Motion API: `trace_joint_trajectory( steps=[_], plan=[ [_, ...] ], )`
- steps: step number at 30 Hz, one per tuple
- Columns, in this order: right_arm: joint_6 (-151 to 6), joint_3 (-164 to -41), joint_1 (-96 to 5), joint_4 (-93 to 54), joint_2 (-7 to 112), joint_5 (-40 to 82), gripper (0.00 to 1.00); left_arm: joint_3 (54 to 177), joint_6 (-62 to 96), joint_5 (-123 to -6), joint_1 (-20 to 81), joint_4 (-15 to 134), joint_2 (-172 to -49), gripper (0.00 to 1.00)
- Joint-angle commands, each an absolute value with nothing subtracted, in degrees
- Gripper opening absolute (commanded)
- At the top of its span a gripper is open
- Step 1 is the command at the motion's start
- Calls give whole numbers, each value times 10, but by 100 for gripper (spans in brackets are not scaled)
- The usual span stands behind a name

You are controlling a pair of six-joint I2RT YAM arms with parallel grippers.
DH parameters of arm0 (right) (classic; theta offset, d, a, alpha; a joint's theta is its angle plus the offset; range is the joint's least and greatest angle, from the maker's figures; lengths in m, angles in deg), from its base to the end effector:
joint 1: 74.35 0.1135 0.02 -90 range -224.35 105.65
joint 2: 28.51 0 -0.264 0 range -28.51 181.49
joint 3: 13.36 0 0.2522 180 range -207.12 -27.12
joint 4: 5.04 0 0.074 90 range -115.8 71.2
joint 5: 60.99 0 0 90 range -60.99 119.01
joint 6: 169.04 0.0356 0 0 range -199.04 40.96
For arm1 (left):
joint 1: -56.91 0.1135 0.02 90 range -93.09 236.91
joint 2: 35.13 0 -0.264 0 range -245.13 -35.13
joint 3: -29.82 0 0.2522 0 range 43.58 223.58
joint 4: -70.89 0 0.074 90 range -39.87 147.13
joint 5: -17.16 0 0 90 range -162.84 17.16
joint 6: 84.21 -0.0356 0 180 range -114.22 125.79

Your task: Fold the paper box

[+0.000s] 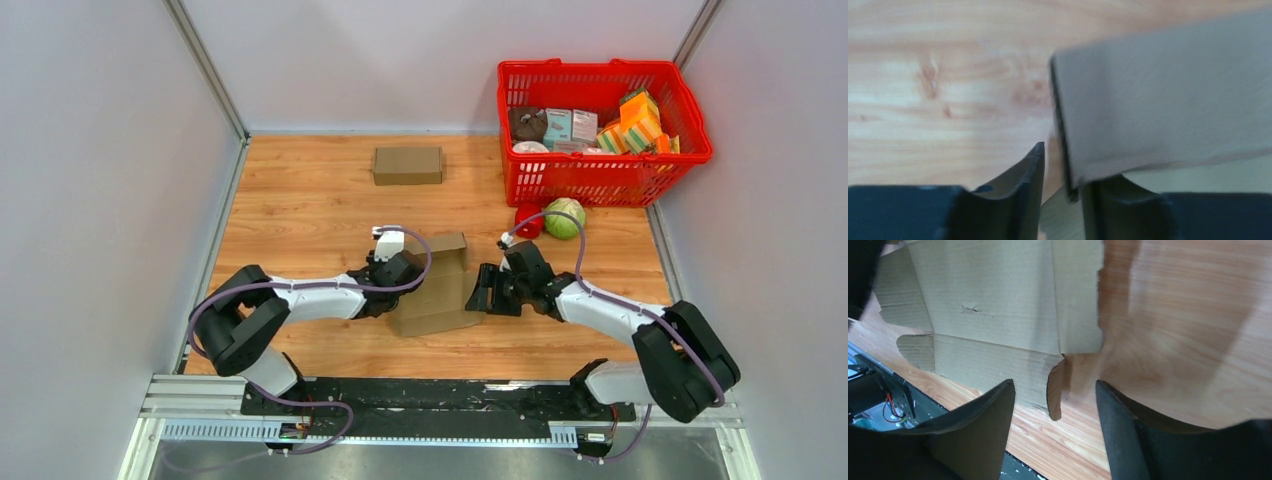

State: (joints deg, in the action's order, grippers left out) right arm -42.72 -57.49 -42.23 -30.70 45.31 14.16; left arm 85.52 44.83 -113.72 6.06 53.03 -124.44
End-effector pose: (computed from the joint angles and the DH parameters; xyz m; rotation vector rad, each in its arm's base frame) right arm 0.1875 0.1285 0.1529 -0.0107 2.6848 0.7597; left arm 0.2010 -0.2100 0.1589 -0.0583 2.2031 0.0369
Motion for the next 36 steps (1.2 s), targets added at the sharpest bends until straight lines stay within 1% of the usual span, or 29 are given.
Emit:
trace_joint_trajectory(
  steps=[1, 2, 3, 4, 5, 6, 7, 8, 9, 10, 12, 13, 15, 16, 17, 18, 19, 20, 21, 22, 24, 25, 26, 27, 29, 31, 32, 34, 36],
  plan=[
    [-400, -579, -412, -246, 487, 114, 58, 812, 455, -1076, 59, 508, -1178, 46],
    [-396, -581, -407, -247, 495, 113, 54, 801, 457, -1069, 60, 489, -1161, 50],
    [-395, -581, -403, -245, 501, 114, 51, 796, 467, -1065, 59, 469, -1117, 59],
    [-395, -580, -399, -245, 501, 117, 46, 790, 470, -1051, 60, 449, -1091, 61],
    [-393, -578, -395, -253, 500, 123, 45, 777, 470, -1040, 60, 415, -1061, 61],
    [-394, -578, -394, -259, 494, 135, 45, 772, 474, -1033, 62, 393, -991, 63],
    [-397, -578, -394, -264, 491, 139, 41, 768, 474, -1008, 62, 372, -954, 63],
    [-398, -581, -394, -282, 488, 142, 40, 766, 470, -990, 64, 336, -916, 66],
    [-404, -584, -394, -290, 486, 142, 39, 769, 459, -969, 70, 318, -846, 68],
    [-406, -587, -394, -297, 486, 139, 32, 773, 449, -930, 70, 303, -814, 68],
    [-409, -599, -395, -314, 485, 133, 27, 801, 424, -902, 71, 261, -749, 68],
    [-413, -602, -394, -317, 483, 133, 23, 814, 405, -862, 71, 253, -742, 68],
    [-419, -622, -394, -343, 485, 135, 21, 858, 355, -817, 71, 232, -768, 66],
    [-426, -632, -394, -353, 487, 133, 18, 875, 338, -773, 59, 227, -791, 64],
    [-430, -642, -394, -375, 491, 131, 15, 893, 323, -770, 44, 213, -817, 63],
    [-432, -658, -394, -382, 492, 122, 13, 922, 293, -780, 20, 210, -870, 63],
    [-432, -665, -395, -389, 493, 115, 11, 933, 277, -812, -1, 218, -896, 62],
    [-431, -672, -395, -401, 495, 107, 10, 945, 259, -824, -41, 232, -918, 62],
    [-431, -687, -397, -408, 497, 88, 9, 941, 226, -835, -57, 254, -951, 62],
    [-431, -695, -397, -414, 500, 78, 6, 936, 209, -835, -67, 282, -965, 62],
    [-438, -708, -399, -432, 505, 69, 6, 920, 173, -836, -93, 354, -995, 62],
    [-442, -717, -399, -438, 505, 71, 6, 921, 180, -880, -94, 366, -1002, 62],
    [-450, -719, -402, -445, 505, 74, 6, 927, 190, -912, -92, 367, -1005, 54],
    [-455, -721, -404, -446, 508, 77, 6, 933, 212, -934, -80, 363, -1004, 51],
    [-458, -714, -414, -437, 505, 77, 6, 948, 246, -918, -52, 352, -996, 49],
    [-459, -702, -424, -424, 508, 79, 6, 959, 311, -882, 4, 315, -985, 52],
    [-463, -700, -431, -418, 511, 76, 6, 967, 334, -865, 27, 298, -983, 59],
    [-471, -699, -437, -417, 520, 76, 6, 968, 398, -851, 81, 249, -968, 62],
    [-474, -698, -441, -409, 523, 71, 6, 953, 442, -860, 110, 222, -938, 64]
  ],
)
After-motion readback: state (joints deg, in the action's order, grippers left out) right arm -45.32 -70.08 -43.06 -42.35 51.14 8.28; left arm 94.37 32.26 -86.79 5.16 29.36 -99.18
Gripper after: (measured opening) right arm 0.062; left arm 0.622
